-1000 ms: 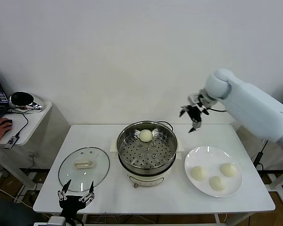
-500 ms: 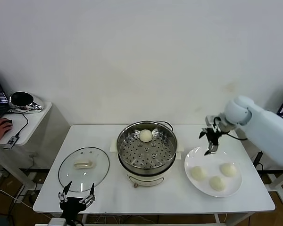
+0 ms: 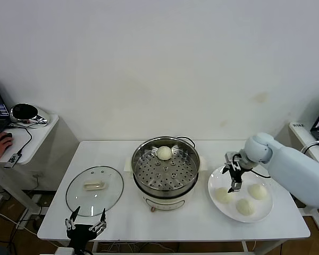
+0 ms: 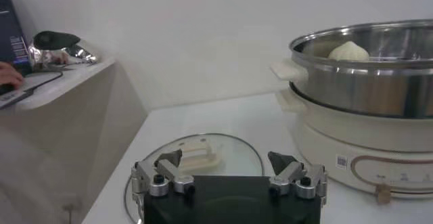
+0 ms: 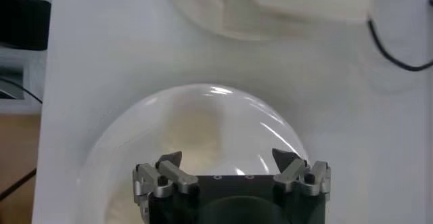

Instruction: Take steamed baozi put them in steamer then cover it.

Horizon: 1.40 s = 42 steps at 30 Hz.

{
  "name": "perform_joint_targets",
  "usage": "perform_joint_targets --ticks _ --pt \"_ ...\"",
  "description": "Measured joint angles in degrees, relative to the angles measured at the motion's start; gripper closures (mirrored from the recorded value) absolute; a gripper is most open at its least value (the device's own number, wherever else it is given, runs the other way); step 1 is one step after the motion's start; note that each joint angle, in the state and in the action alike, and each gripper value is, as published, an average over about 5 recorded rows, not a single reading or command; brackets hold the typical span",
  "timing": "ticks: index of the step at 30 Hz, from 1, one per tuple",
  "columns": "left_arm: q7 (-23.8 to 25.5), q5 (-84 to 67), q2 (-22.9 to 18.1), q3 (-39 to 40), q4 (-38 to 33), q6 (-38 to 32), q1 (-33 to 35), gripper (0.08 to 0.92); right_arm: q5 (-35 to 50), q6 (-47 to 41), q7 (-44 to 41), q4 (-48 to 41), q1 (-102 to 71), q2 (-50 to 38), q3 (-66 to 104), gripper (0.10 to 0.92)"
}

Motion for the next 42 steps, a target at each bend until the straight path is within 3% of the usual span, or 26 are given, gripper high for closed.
perform_joint_targets --ticks 28,36,42 --pt "-0.03 -0.02 0.14 -0.12 1.52 -0.07 -0.44 0.177 -0.71 -0.54 2.4 -1.54 -3.81 1.5 0.19 0.21" --pt "-0.06 -0.06 0.13 -0.11 1.69 -0.07 -0.52 0.177 -0.72 -0.72 2.28 -1.48 -4.25 1.16 0.4 0.372" --pt "-0.09 -0.06 0.12 -0.07 1.68 -0.1 -0.48 0.177 -0.54 -0.85 2.1 -1.54 -4.1 0.89 0.84 0.406"
